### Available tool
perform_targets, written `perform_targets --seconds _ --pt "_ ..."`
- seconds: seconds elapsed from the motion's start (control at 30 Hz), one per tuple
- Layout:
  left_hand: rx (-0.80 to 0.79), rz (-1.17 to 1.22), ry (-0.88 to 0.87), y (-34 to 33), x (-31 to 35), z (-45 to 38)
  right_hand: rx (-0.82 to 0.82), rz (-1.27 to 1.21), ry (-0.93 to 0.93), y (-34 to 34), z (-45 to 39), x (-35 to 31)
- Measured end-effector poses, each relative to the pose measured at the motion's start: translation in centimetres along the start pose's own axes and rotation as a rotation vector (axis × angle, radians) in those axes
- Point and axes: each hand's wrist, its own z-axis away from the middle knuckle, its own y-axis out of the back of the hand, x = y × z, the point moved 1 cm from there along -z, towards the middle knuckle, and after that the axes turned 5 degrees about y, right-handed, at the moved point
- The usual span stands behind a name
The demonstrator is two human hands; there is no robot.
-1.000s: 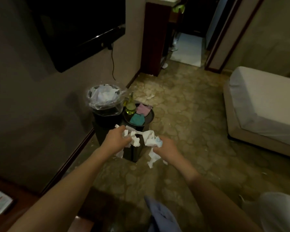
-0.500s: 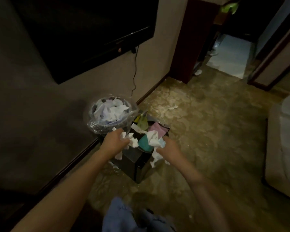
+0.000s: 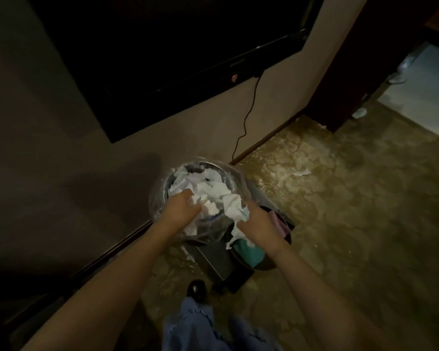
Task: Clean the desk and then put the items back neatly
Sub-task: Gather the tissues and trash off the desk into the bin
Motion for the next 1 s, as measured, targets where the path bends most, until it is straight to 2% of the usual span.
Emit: perform_targets --seconds 0.2,0.27,0.4,0.5,0.6,0.73,0.93,1.0 --pt "-0.014 0.017 0.063 1.6 -0.2 -8.9 -0.047 0.053 0.010 -1.5 -11.0 -2.6" --pt "-0.066 0.009 0.077 1.4 -1.0 -11.0 -0.059 0.032 -0.019 -2.4 -13.4 -3.0" --pt "-0.196 0.021 0.065 1.1 -3.1 -12.5 0.025 -0.063 -0.040 -3.8 -14.4 -2.7" --pt "-0.155 -0.043 0.023 1.9 -4.0 -13.1 0.052 0.114 0.094 -4.2 -13.6 -2.2" --pt "-0.066 -0.082 -0.047 2.9 -3.8 -13.7 -0.099 0.230 0.198 -5.5 -13.6 -2.5" --pt "0.058 -0.147 -0.047 4.2 -3.9 -14.0 -0.316 0.421 0.281 -8.0 -15.2 -4.0" --pt "0.003 -0.177 0.014 4.7 -7.2 -13.0 -0.410 0.568 0.316 -9.9 -16.6 -4.5" --pt "-0.013 -0.163 0.042 4.5 -7.4 -12.3 -0.415 0.545 0.312 -9.6 -16.5 -4.4"
